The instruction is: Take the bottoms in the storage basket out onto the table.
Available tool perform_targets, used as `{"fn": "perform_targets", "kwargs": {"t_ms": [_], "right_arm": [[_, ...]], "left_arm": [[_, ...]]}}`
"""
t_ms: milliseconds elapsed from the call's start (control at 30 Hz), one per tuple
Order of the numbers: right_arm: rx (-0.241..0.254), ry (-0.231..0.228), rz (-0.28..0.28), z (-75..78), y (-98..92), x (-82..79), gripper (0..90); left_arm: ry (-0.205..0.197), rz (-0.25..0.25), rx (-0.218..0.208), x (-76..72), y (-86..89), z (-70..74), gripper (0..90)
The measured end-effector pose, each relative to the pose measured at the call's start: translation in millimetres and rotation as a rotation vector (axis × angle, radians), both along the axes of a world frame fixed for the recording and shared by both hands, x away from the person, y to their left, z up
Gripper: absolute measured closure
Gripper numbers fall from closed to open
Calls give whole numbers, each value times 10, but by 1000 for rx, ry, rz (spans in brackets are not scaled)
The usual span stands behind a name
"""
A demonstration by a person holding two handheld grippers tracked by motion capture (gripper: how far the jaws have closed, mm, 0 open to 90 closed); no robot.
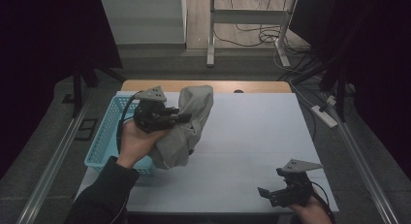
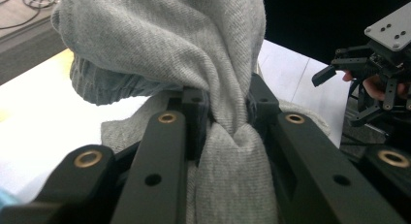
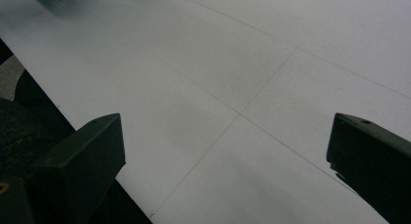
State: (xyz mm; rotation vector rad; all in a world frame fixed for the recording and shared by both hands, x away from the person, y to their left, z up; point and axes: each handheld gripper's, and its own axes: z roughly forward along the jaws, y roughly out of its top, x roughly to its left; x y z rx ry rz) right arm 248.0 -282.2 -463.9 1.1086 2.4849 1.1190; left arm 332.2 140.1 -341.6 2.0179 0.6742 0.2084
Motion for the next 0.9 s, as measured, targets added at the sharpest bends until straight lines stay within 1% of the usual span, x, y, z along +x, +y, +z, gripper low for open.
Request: {"fn": "perform_targets", "kwargs": {"t_ms": [167, 400, 667, 733, 800, 900], "right_arm": [[4, -1, -2, 0, -4, 0, 5], [7, 2, -3, 0, -6, -1, 5], [7, 4, -4, -1, -6, 2, 5], [9, 4, -5, -1, -8, 3, 5], [9, 4, -5, -1, -8, 3, 5], [9, 4, -5, -1, -8, 3, 5]], "left_arm": [[4, -18, 21, 73, -166, -44, 741], [25, -34, 43, 194, -341, -146, 741], [40, -31, 35, 309, -418, -210, 741], [47, -32, 45, 371, -464, -235, 741], [52, -29, 47, 391, -485, -244, 741], [54, -27, 67, 452, -547, -274, 741]]}}
